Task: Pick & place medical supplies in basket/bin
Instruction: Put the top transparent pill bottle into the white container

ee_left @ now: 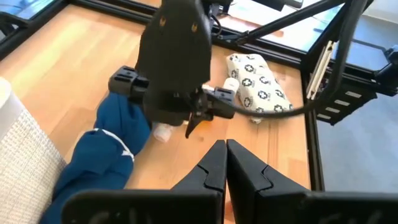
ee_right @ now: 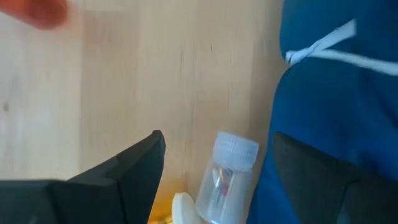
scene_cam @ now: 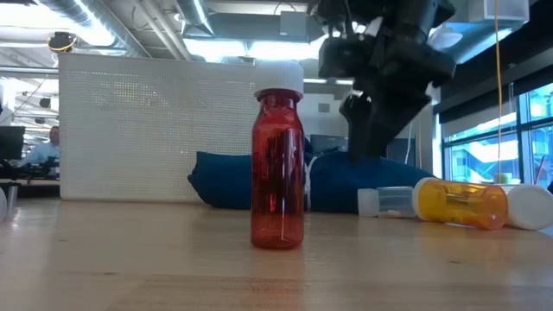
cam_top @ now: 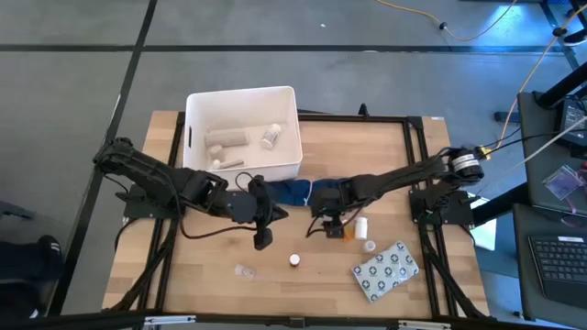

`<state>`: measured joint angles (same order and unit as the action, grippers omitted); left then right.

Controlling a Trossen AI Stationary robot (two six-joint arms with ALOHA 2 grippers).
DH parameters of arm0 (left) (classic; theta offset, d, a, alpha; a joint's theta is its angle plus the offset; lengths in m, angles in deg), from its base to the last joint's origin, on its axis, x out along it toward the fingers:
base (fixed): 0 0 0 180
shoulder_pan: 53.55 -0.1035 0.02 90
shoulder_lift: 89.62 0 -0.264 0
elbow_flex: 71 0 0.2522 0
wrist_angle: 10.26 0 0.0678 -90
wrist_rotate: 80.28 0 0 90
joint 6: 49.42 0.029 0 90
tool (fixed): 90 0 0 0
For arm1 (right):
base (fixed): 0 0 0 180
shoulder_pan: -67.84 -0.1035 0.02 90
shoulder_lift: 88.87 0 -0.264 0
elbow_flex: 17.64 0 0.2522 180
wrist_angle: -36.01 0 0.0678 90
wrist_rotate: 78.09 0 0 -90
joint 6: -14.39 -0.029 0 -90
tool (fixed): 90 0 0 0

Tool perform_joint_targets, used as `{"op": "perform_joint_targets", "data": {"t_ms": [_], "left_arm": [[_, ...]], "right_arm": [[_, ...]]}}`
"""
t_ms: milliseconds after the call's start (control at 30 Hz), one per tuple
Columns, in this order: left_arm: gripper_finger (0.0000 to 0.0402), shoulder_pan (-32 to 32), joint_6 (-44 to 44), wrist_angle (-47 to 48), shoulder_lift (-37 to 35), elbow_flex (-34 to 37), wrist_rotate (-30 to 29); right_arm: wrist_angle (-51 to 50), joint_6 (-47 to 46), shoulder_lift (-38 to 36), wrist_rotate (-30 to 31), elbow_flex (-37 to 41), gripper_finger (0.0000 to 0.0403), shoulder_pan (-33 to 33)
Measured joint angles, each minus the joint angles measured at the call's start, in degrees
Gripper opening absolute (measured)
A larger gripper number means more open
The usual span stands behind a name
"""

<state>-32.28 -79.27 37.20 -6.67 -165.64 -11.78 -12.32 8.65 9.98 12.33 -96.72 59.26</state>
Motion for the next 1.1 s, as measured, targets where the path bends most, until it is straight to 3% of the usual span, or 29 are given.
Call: {"op": "perform_joint_targets", "data": {"t_ms": [433, 1100], "left_arm": [[0.0002, 0.4, 0.11, -0.01, 0.0, 0.0, -0.15], [0.0002, 0.4, 0.09, -0.03, 0.07, 0.04, -1.56]], "right_arm": [[-0.49, -2.97, 5.32, 0.0, -0.01, 0.0287, 0.02], [-3.15, -1.37, 7.98, 0.07, 0.0, 0.0158, 0.02]]}}
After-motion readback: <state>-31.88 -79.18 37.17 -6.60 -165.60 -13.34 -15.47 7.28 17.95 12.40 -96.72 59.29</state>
